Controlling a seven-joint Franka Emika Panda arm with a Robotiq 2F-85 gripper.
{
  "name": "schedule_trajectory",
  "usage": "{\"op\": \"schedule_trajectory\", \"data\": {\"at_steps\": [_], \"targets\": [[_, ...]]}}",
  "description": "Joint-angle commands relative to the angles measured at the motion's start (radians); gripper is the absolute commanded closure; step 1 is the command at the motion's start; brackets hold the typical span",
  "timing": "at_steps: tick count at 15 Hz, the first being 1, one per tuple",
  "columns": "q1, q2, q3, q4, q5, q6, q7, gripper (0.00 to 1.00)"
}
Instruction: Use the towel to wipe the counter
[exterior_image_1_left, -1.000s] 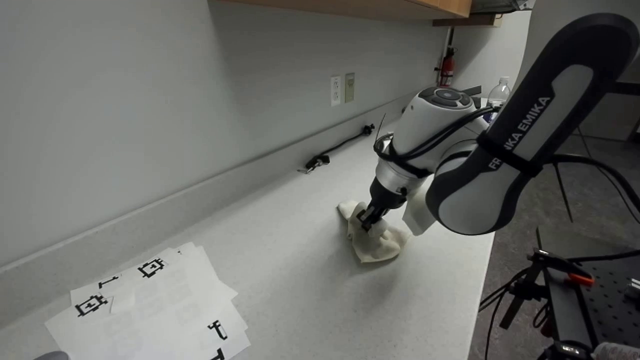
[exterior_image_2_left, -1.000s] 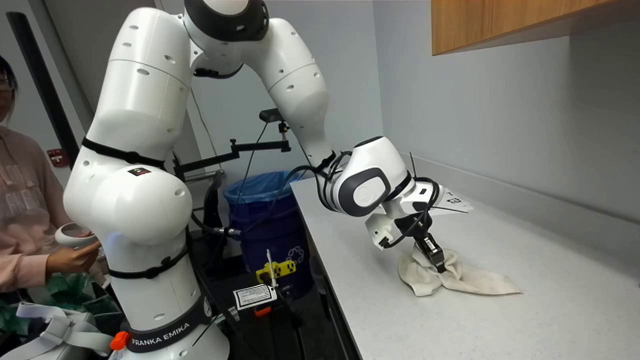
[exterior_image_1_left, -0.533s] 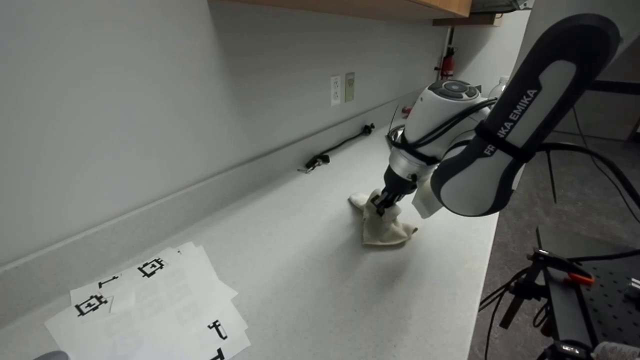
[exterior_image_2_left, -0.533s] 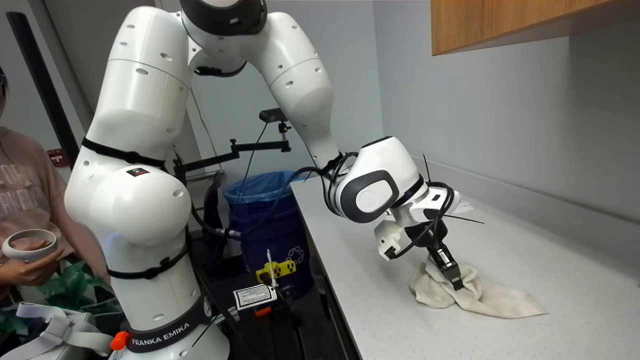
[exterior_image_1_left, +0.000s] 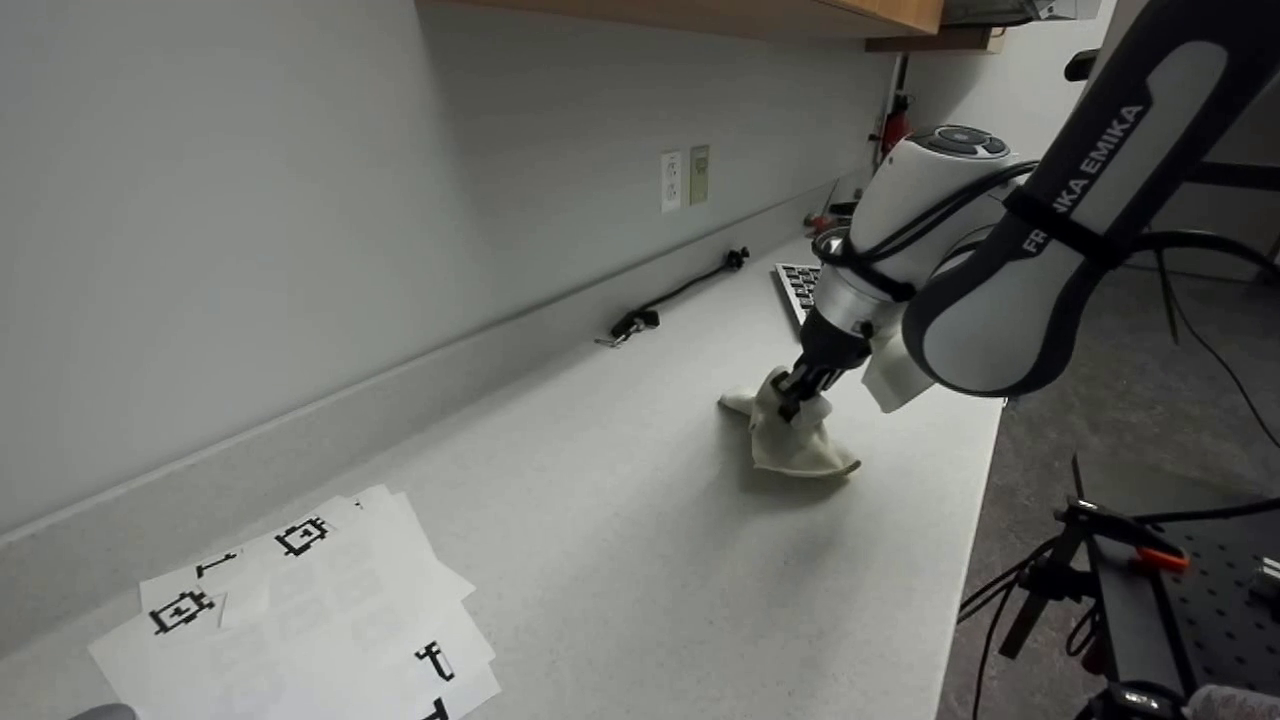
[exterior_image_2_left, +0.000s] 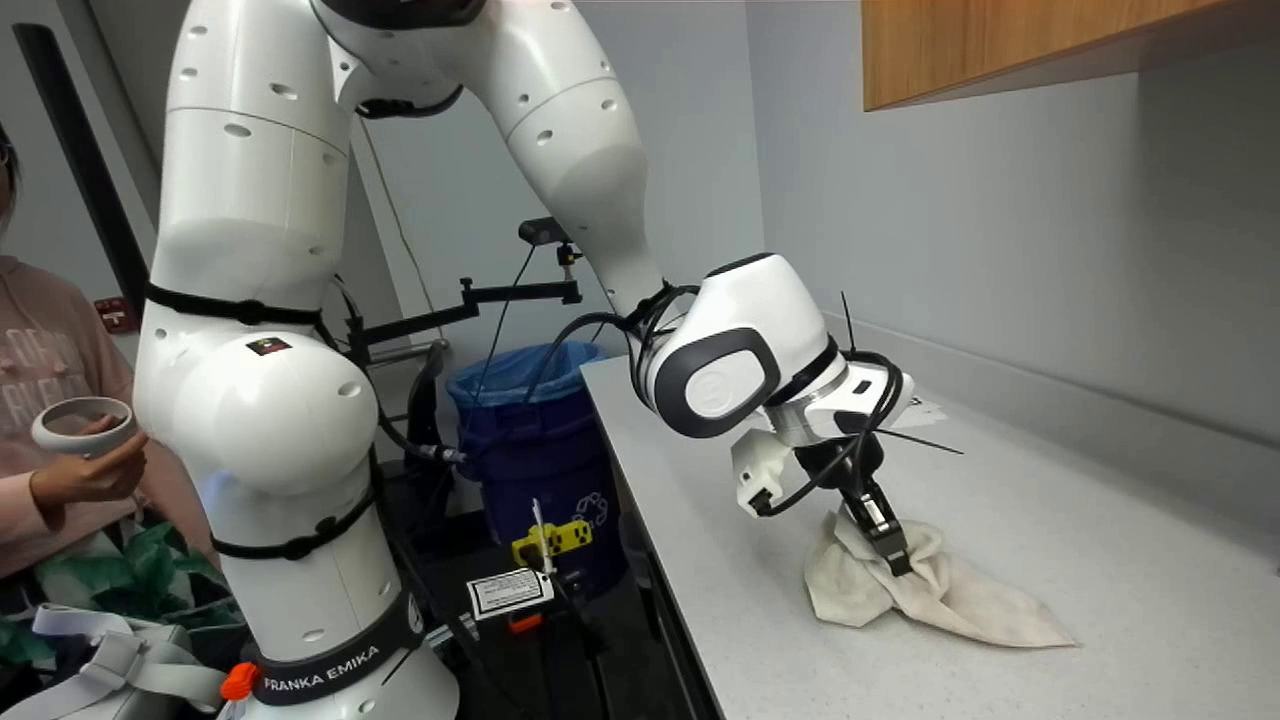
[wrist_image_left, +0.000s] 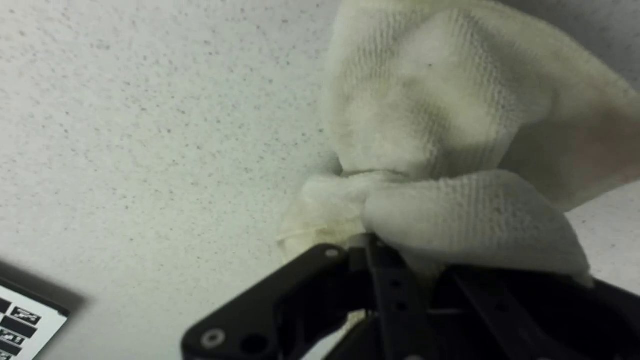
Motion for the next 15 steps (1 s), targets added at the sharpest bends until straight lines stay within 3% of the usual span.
{"op": "schedule_trajectory", "data": {"at_steps": [1,6,15], "targets": [[0.048,-0.117,-0.009,-0.061,-0.021,-0.002,-0.022,0.98],[0.143,-0.137,-0.056,-0.051,-0.042,0.003,-0.012,0.98],[0.198,-0.131,-0.134,-0.038,-0.07,-0.016,-0.019,0.98]]}}
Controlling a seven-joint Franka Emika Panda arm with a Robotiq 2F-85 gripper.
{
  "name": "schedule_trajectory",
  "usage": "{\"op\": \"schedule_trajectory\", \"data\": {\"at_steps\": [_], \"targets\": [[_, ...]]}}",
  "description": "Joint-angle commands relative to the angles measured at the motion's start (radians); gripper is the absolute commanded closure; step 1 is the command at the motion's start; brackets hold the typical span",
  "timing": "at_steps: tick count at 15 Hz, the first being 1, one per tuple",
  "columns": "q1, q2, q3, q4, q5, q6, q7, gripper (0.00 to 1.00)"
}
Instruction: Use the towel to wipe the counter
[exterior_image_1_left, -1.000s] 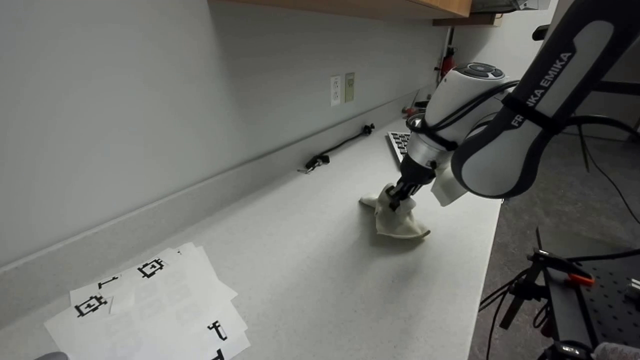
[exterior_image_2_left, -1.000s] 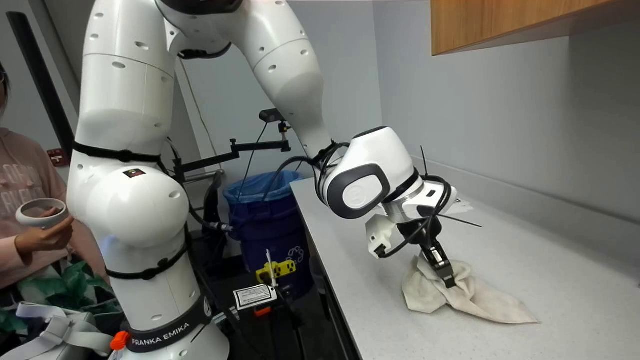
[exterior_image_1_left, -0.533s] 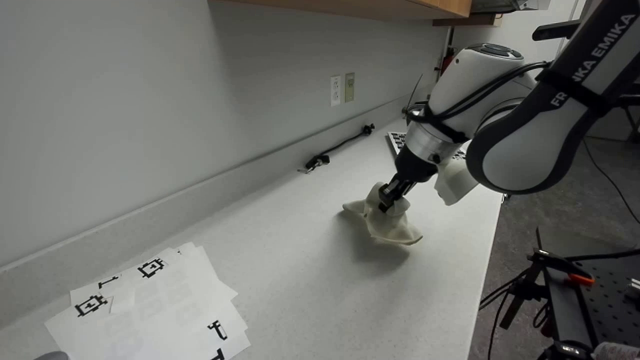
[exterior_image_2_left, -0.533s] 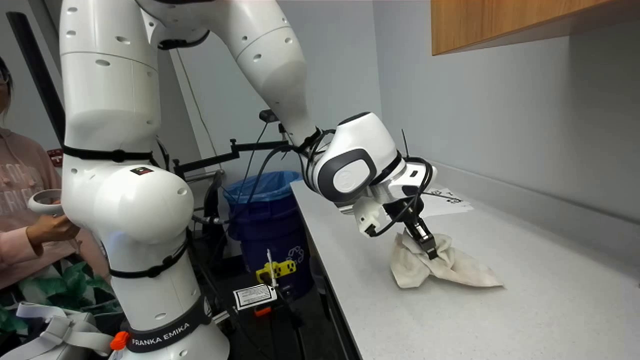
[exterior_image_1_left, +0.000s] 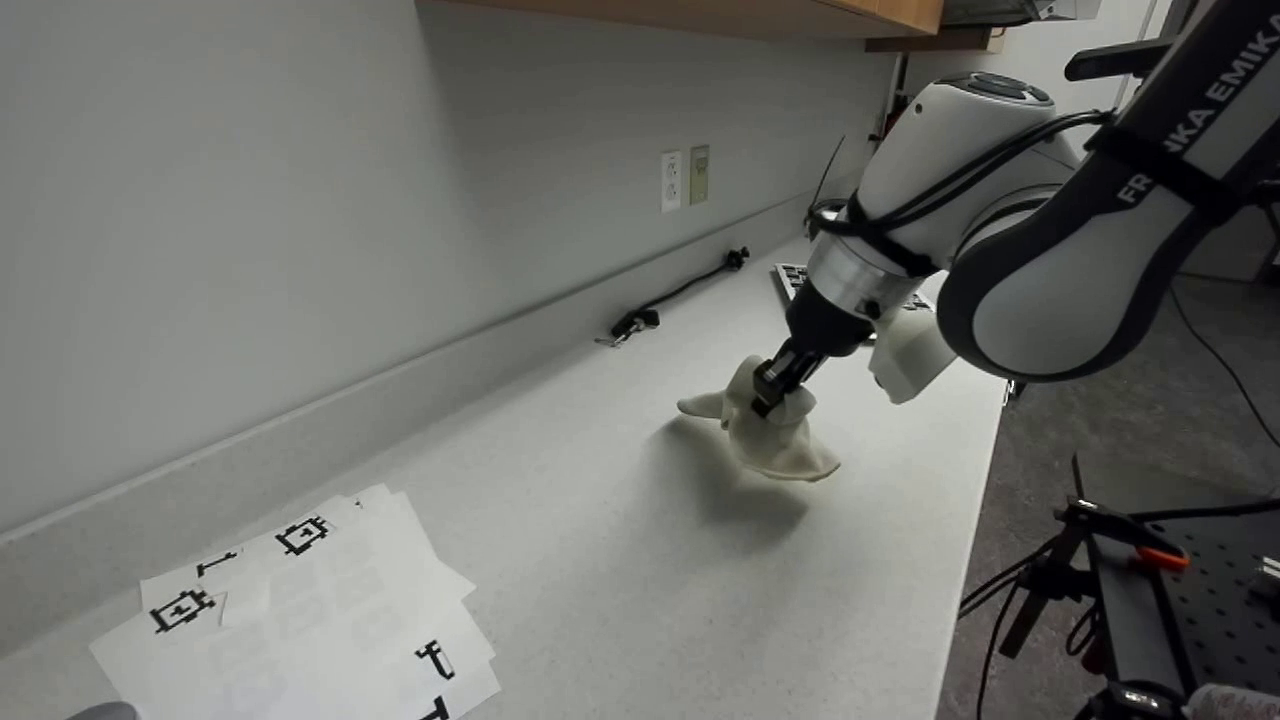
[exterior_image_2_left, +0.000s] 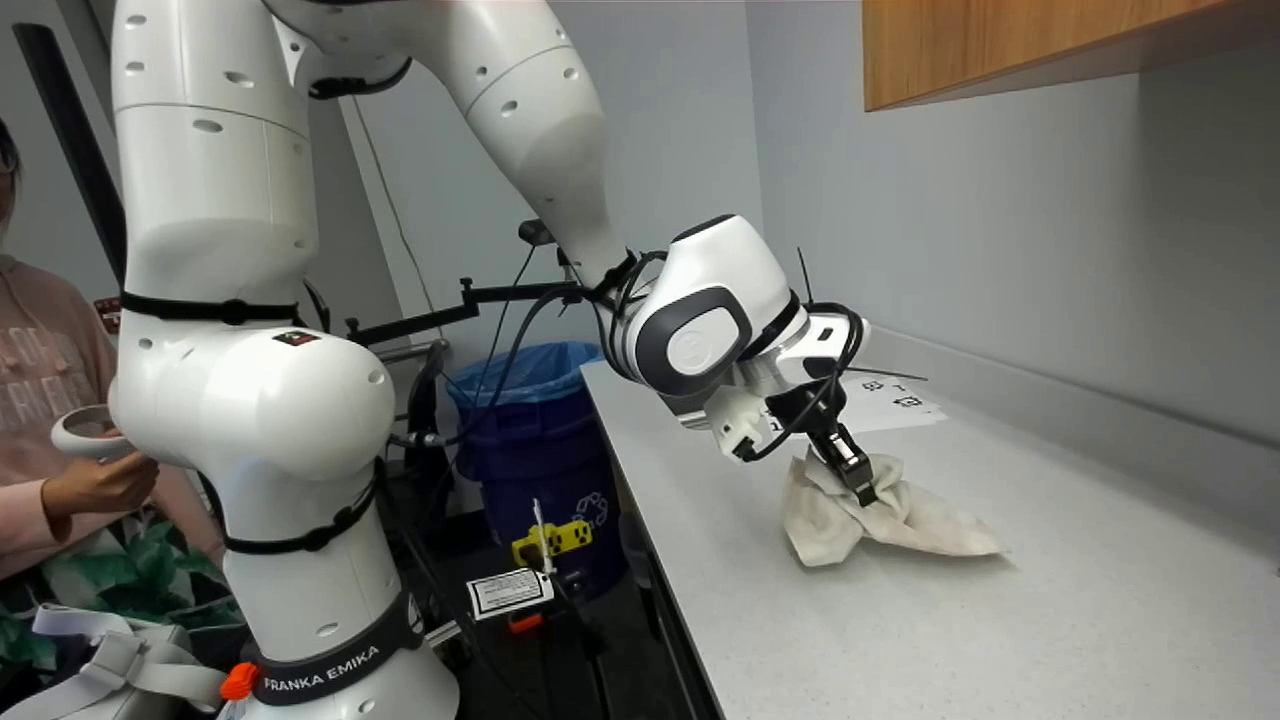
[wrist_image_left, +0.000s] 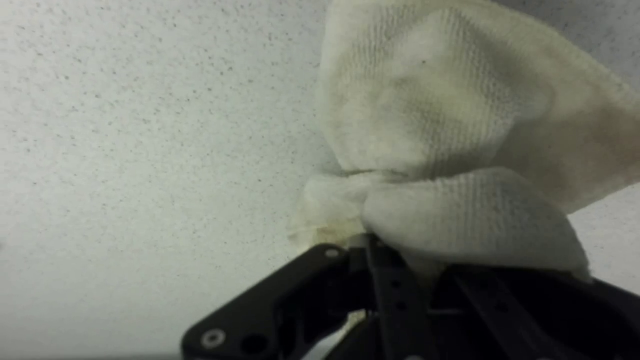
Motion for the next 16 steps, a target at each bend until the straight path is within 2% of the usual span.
{"op": "schedule_trajectory", "data": {"at_steps": [1,6,12,16], "targets": [[0.003,-0.017,-0.038,-0.002,-0.015,-0.011,-0.015,0.98],[-0.086,0.019,0.0,0.03,0.003,-0.006,0.001,0.98],[-0.323,0.049,0.193,0.088,0.033,-0.047,0.004,0.98],[-0.426,0.112,0.287,0.123,0.043,-0.042,0.005,0.98]]}}
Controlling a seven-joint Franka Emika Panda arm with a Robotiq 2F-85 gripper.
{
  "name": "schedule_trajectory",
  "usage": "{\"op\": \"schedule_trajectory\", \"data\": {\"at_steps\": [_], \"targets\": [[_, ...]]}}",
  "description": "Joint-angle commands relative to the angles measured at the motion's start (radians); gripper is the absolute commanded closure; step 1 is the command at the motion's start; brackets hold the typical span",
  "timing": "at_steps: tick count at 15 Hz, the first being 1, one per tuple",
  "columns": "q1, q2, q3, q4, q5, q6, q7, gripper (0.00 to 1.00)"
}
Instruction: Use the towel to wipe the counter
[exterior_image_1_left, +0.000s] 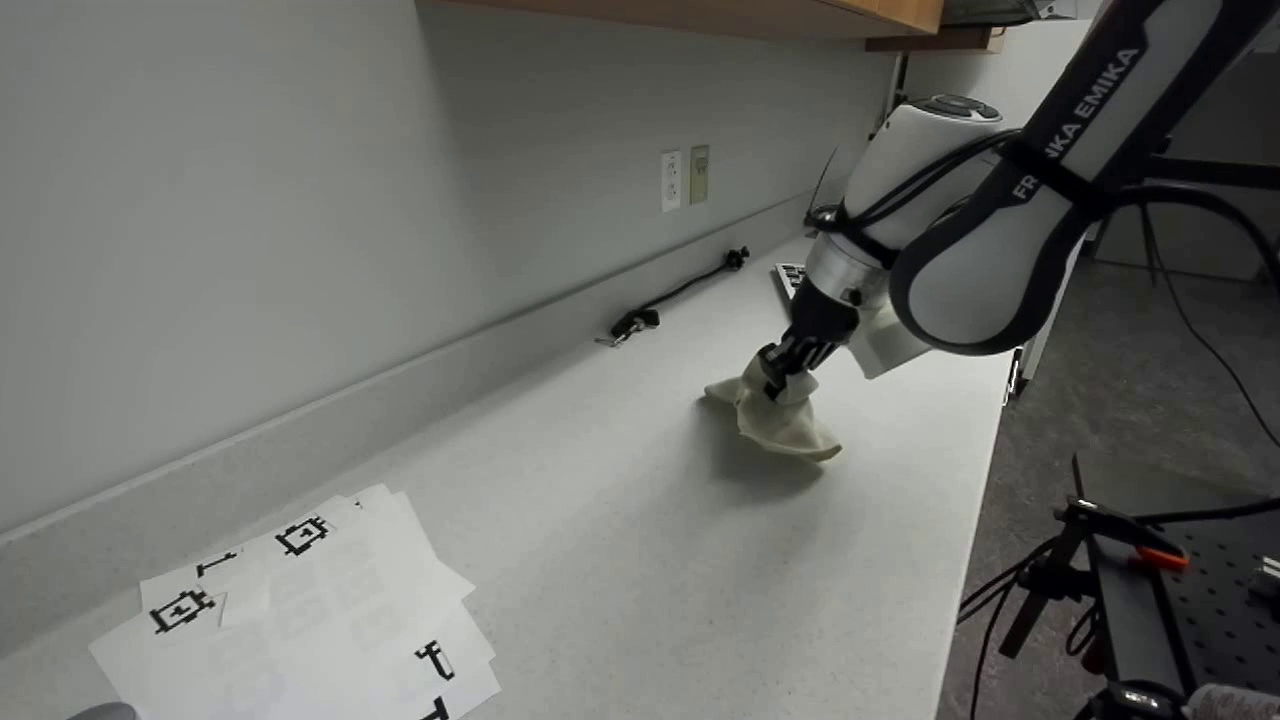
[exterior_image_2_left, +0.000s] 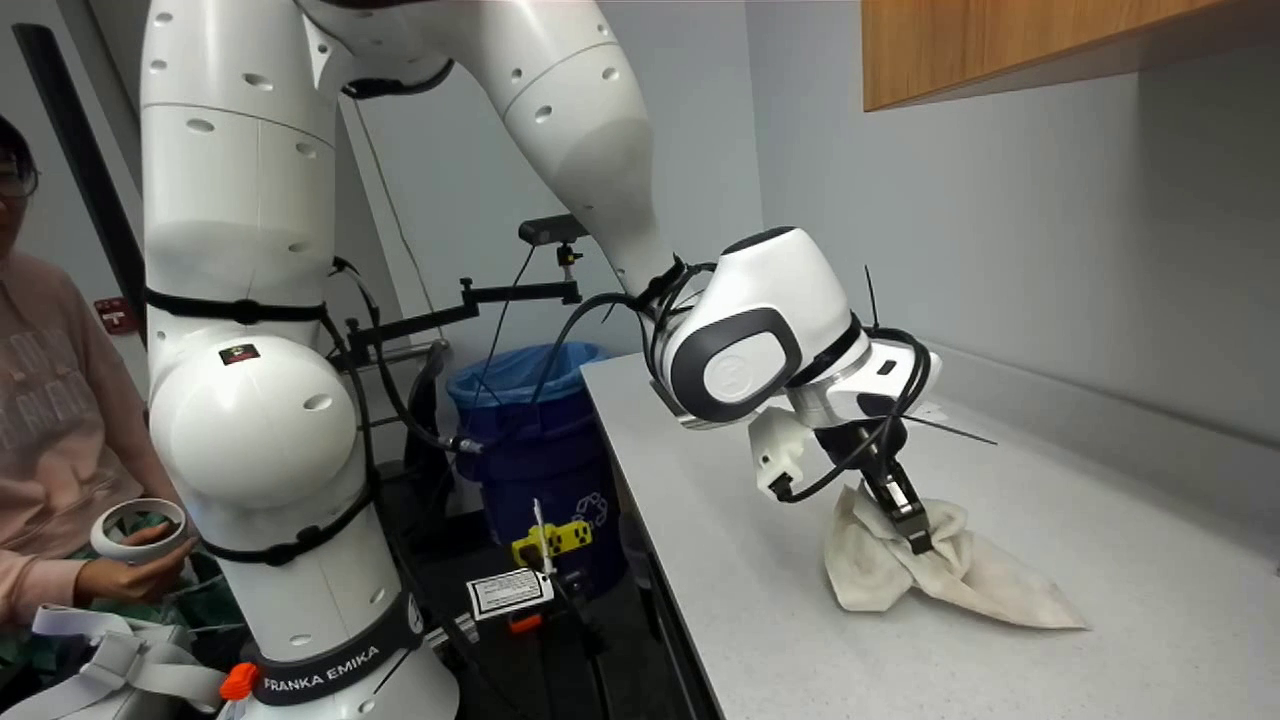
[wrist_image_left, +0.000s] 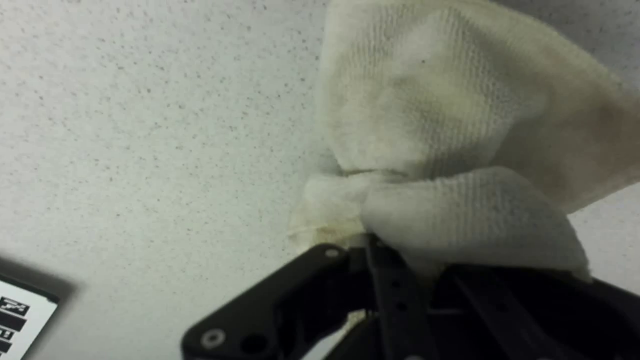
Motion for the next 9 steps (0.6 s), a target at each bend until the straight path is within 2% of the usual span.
{"op": "schedule_trajectory", "data": {"at_steps": [1,3,7,8,9], "targets": [[-0.099,0.051,0.099,0.045,0.02,-0.022,-0.005,0.98],[-0.107,0.056,0.114,0.032,0.008,-0.009,-0.008,0.98],[-0.061,0.027,0.081,-0.008,-0.014,-0.01,-0.017,0.96],[-0.047,0.011,0.069,-0.022,-0.02,-0.007,-0.019,0.66],[-0.033,0.002,0.056,-0.032,-0.023,-0.003,-0.018,0.65]]}}
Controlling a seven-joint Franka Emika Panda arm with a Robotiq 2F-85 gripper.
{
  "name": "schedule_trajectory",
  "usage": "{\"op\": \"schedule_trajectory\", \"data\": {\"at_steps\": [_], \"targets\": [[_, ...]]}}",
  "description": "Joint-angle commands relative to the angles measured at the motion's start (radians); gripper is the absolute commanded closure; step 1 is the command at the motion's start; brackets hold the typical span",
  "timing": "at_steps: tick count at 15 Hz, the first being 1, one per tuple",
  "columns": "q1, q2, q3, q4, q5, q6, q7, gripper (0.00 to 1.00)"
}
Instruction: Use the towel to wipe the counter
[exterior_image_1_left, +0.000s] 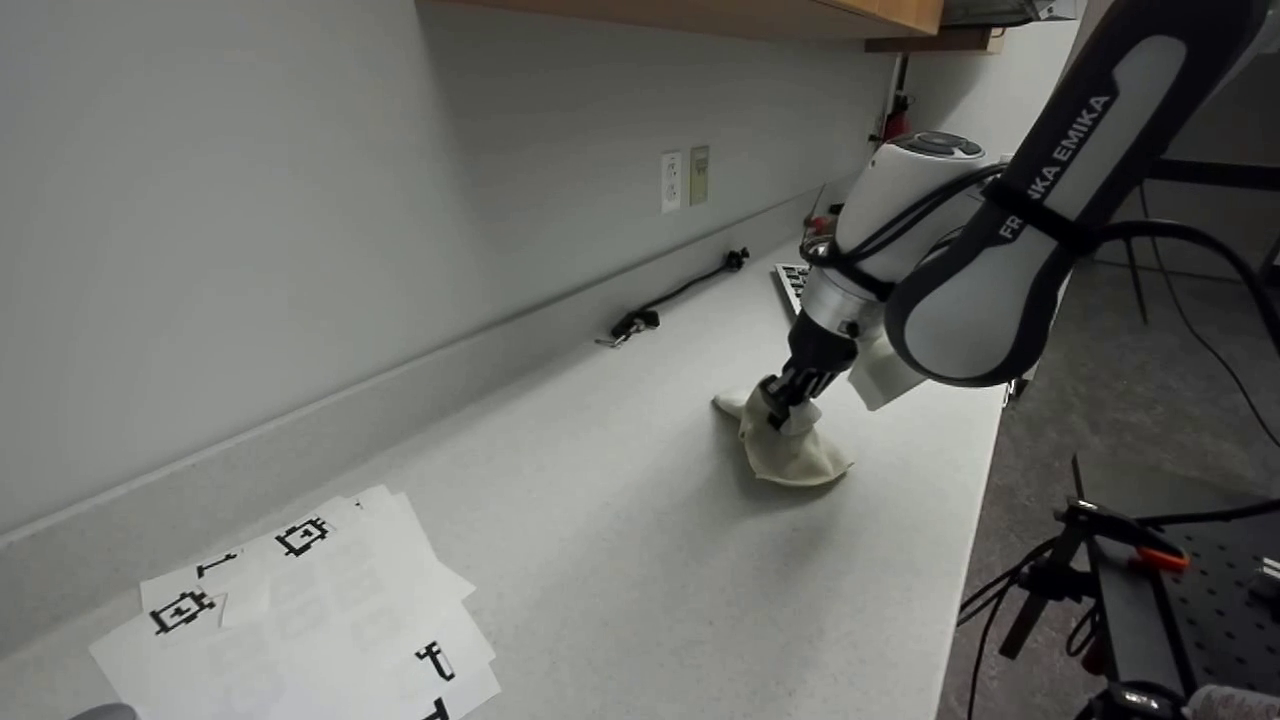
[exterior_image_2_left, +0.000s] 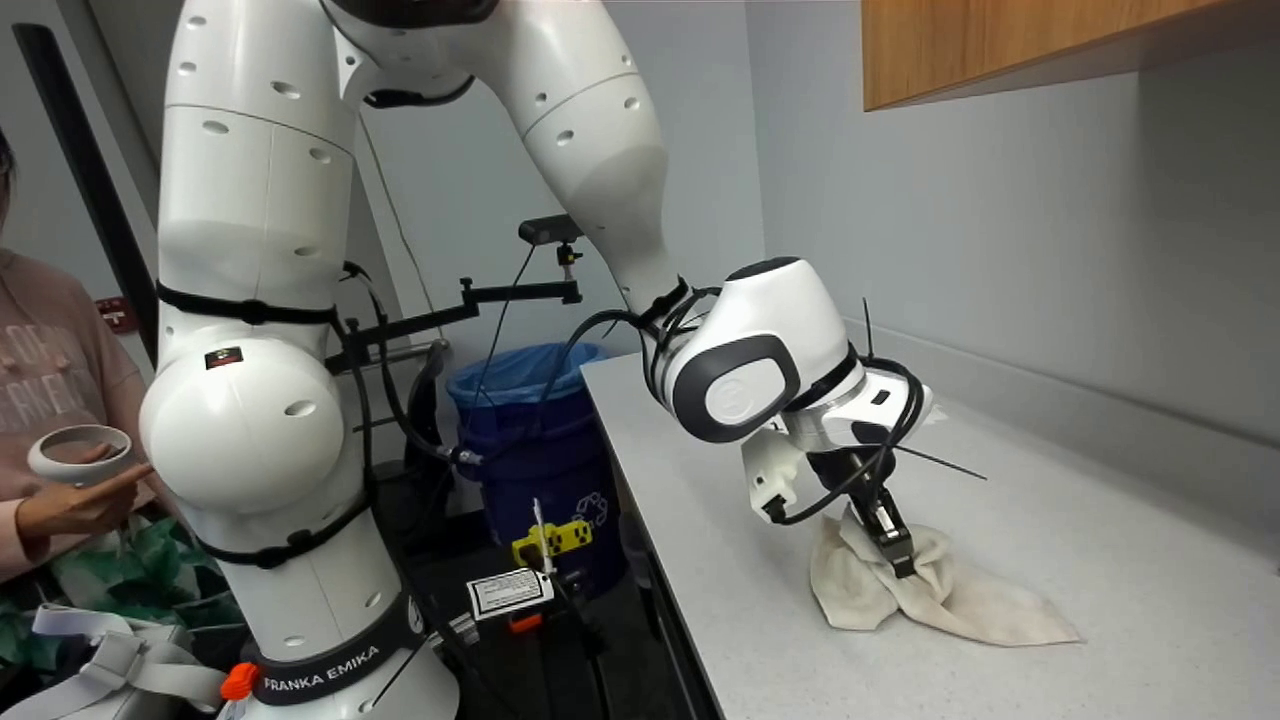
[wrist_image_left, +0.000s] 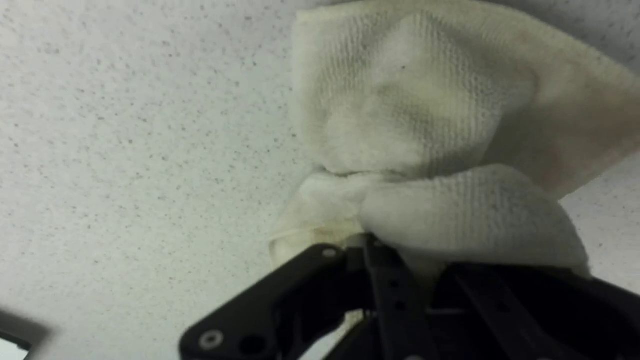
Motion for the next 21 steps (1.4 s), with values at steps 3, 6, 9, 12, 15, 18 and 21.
{"op": "schedule_trajectory", "data": {"at_steps": [3,6,9,12,15,18,21], "targets": [[0.061,-0.102,-0.057,-0.084,-0.039,0.006,-0.024,0.43],[0.126,-0.152,-0.126,-0.139,-0.074,0.017,-0.028,0.21],[0.206,-0.204,-0.225,-0.185,-0.124,0.019,-0.035,0.01],[0.307,-0.224,-0.353,-0.206,-0.19,0.034,-0.049,0.0],[0.378,-0.233,-0.442,-0.214,-0.236,0.063,-0.061,0.0],[0.43,-0.242,-0.501,-0.222,-0.259,0.102,-0.079,0.0],[0.475,-0.246,-0.542,-0.229,-0.256,0.142,-0.1,0.0]]}}
